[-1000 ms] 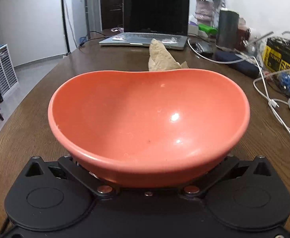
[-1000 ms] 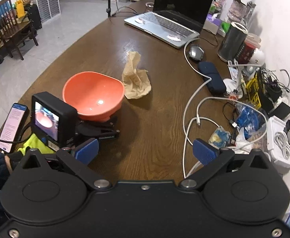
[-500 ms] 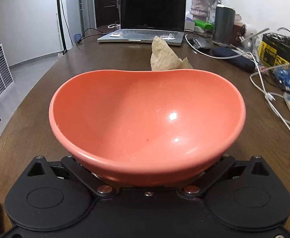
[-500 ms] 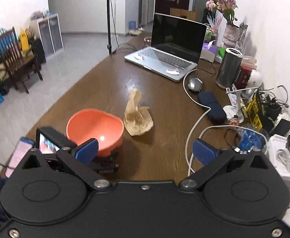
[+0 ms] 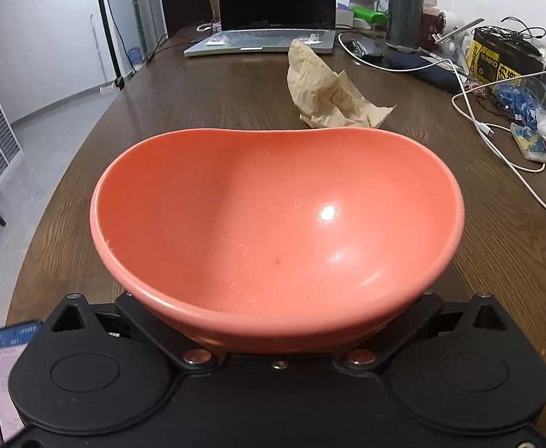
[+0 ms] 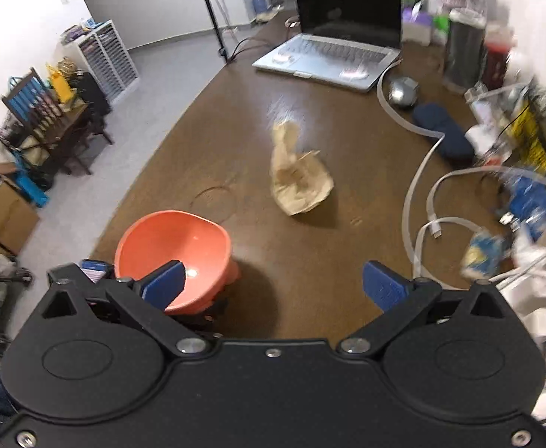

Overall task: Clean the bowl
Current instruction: 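Lift the pink bowl with the left gripper while the right gripper grasps the tan paper towel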

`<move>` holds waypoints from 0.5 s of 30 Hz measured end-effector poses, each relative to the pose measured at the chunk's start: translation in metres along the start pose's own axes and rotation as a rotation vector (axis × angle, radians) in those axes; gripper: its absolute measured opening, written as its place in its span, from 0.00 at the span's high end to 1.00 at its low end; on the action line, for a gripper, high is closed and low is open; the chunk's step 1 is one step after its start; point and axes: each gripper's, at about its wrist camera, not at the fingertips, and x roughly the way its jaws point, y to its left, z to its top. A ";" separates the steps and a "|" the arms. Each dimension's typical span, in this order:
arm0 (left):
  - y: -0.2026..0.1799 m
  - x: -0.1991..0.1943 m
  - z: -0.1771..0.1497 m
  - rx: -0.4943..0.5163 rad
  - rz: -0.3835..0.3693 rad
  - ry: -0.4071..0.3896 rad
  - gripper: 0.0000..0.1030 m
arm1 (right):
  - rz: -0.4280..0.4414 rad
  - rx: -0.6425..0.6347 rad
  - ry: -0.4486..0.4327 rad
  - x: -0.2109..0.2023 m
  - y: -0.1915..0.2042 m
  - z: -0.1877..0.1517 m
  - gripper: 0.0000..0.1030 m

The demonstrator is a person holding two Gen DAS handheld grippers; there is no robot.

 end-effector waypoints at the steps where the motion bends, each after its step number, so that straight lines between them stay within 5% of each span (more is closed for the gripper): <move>1: 0.000 0.000 0.000 0.004 0.001 0.001 0.04 | -0.010 -0.008 -0.013 0.008 0.000 0.006 0.01; 9: 0.002 -0.002 -0.003 0.002 -0.010 0.011 0.04 | -0.107 -0.218 -0.057 0.104 0.003 0.047 0.03; 11: 0.001 -0.003 -0.003 0.018 -0.006 0.012 0.04 | -0.130 -0.273 -0.063 0.128 0.004 0.057 0.13; 13: 0.000 -0.004 -0.003 0.034 0.001 0.013 0.04 | -0.131 -0.308 -0.034 0.150 0.002 0.063 0.36; 15: -0.001 -0.004 -0.003 0.044 0.006 0.015 0.04 | -0.132 -0.342 -0.005 0.171 0.000 0.068 0.41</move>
